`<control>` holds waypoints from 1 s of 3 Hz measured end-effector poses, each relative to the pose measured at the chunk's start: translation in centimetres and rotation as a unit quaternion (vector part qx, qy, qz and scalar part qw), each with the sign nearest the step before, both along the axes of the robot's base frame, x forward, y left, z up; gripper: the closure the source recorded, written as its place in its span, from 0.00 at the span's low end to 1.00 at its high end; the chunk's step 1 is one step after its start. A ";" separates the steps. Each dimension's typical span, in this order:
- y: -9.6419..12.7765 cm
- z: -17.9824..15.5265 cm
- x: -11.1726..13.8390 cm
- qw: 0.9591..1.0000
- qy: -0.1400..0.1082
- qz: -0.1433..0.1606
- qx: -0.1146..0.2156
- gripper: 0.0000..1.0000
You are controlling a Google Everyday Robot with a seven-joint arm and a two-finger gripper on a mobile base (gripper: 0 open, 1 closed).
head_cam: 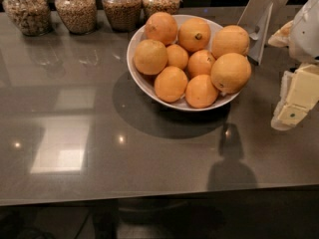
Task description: Pick orange from white bowl
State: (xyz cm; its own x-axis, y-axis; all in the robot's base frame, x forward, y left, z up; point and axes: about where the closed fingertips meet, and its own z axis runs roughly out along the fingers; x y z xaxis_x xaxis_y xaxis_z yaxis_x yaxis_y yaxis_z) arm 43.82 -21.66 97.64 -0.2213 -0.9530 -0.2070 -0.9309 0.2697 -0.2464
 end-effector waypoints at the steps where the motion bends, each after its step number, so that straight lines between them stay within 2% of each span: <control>1: 0.0 0.0 0.0 1.000 0.000 0.000 0.000 0.00; 2: 0.6 0.3 1.5 1.000 -0.023 -0.015 0.015 0.00; 3: 2.3 0.9 3.5 0.997 -0.059 -0.041 0.041 0.00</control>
Offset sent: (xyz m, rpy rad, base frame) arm 0.0378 0.0136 0.0016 0.0768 -0.0970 -0.0730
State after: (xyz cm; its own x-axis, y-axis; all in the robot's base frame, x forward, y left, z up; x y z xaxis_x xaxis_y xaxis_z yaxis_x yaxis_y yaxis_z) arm 47.28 -19.40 98.58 -0.2669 -0.9115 -0.3130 -0.8709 0.3672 -0.3267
